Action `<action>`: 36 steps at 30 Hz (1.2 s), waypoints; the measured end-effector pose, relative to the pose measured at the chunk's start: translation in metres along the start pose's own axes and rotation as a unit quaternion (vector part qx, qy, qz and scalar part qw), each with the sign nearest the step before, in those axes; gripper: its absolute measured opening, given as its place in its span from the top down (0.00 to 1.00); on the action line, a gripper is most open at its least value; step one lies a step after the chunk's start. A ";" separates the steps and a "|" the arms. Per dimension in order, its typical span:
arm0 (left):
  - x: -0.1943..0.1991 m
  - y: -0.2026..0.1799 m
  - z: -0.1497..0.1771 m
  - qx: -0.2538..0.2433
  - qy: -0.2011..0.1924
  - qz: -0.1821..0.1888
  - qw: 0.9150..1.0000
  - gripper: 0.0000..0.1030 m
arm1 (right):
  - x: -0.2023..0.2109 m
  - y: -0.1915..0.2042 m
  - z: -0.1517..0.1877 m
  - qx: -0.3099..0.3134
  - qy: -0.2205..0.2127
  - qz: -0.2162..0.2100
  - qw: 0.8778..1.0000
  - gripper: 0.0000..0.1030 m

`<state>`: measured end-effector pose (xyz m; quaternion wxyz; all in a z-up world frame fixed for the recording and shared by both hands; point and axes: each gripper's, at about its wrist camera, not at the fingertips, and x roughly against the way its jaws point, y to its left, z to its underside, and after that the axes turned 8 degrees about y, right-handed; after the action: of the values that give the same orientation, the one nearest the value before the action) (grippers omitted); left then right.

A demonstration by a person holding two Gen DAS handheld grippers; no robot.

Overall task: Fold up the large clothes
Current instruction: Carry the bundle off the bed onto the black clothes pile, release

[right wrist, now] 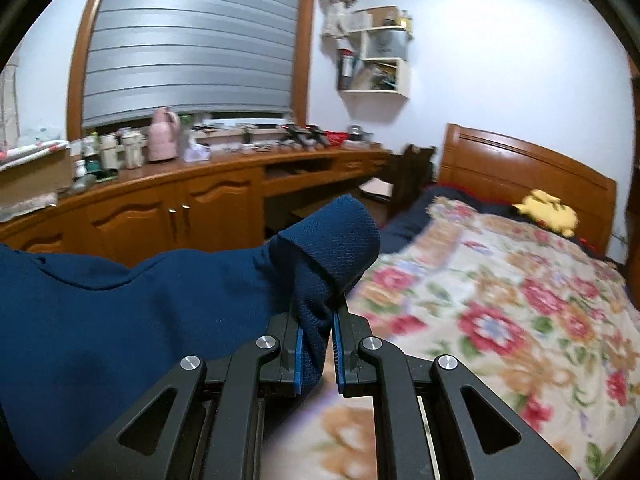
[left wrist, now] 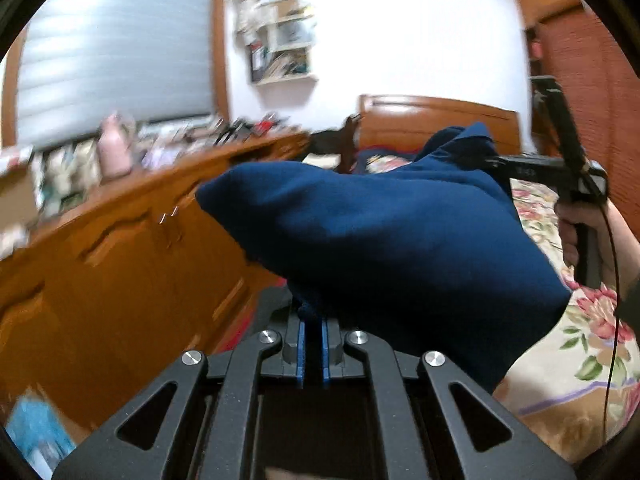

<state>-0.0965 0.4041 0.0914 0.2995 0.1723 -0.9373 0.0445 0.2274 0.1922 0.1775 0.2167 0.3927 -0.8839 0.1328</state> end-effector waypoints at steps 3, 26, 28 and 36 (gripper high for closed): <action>-0.023 0.021 0.027 0.017 0.038 -0.009 0.999 0.94 | -0.046 0.022 0.019 0.021 0.048 -0.021 0.998 0.87; 0.036 0.024 0.051 0.034 -0.009 -0.033 0.999 0.00 | 0.008 0.078 0.096 0.062 0.064 -0.178 0.980 0.61; 0.044 0.023 0.051 0.036 -0.014 -0.032 0.999 0.00 | 0.000 0.078 0.105 0.064 0.090 -0.182 0.977 0.63; 0.065 0.004 0.054 0.027 -0.022 -0.021 0.999 0.00 | 0.017 0.061 0.125 0.041 0.081 -0.174 0.981 0.64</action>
<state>-0.1770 0.3786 0.0847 0.2746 0.2011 -0.9384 0.0599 0.1365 0.1711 0.0730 0.2912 0.5369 -0.7754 0.1602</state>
